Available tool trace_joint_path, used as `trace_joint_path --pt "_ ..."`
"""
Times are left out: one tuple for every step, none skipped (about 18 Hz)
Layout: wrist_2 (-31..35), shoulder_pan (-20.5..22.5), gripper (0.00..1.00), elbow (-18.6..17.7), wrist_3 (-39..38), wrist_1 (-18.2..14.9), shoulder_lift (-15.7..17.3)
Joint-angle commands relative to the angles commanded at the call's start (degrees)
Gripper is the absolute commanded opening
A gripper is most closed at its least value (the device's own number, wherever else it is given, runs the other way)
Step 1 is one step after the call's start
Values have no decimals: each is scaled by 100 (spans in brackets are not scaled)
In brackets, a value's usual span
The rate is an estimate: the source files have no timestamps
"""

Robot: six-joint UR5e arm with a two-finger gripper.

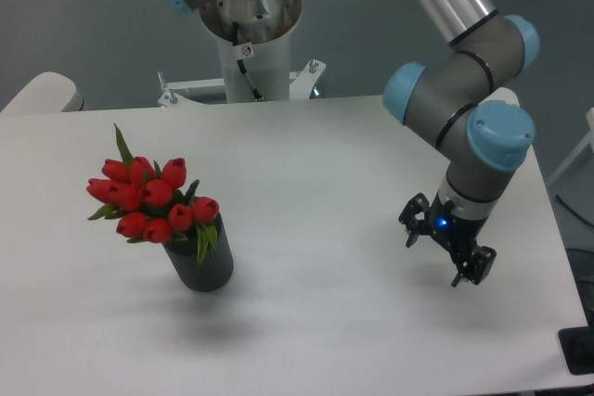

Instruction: Insert the flowers into the vase

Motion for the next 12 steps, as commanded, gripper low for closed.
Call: trace_joint_path --pt "88 -78 100 9 35 0 -18" --pt "237 -158 100 17 35 0 -35" --pt "430 -219 100 35 44 9 -61" --pt "597 -263 100 52 44 -26 -70" --pt "659 -281 100 61 79 -52 -70" --pt "660 -281 100 61 97 -61 -79" --pt "669 -281 100 61 106 -61 -88" --pt "669 -281 100 61 123 -61 -88" --pt "669 -281 100 53 123 -61 -88" --pt "669 -273 100 53 123 -44 -88" --pt "669 -273 100 61 132 -61 -97" --pt "660 -264 100 61 193 -61 -106"
